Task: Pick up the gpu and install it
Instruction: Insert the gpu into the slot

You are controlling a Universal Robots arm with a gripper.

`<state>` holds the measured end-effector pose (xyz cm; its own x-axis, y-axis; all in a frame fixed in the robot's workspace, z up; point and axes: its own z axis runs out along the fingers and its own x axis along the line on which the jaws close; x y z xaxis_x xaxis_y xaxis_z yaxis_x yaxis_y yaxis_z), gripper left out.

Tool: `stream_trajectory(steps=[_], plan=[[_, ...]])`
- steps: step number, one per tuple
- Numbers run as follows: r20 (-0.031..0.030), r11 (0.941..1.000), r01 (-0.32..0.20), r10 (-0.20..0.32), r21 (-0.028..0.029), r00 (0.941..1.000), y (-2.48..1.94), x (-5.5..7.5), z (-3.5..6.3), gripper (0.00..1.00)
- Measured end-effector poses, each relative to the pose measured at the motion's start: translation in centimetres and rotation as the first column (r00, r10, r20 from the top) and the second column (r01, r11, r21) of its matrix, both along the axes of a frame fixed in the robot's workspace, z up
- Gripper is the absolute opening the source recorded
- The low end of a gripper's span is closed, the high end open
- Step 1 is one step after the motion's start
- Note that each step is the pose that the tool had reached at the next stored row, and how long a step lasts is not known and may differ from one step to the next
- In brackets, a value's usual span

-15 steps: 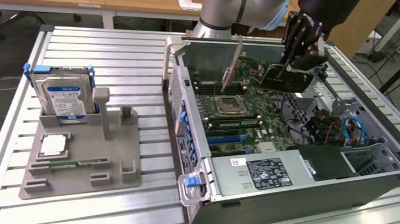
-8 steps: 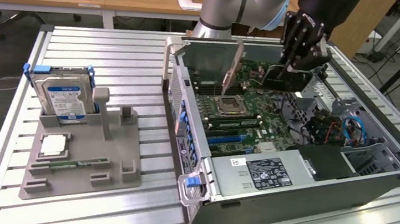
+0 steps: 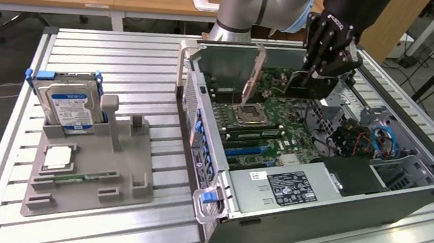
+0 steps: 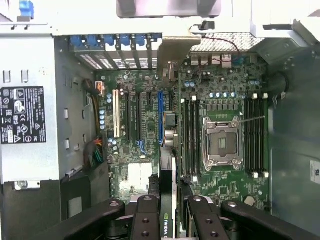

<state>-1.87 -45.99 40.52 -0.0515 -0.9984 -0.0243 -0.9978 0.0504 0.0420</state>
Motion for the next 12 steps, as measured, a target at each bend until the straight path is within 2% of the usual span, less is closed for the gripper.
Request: stream_trajectory(steps=[12], plan=[[0.0,0.9999,-0.013,0.013,0.0,0.9999,0.0,0.0,-0.01,0.26]])
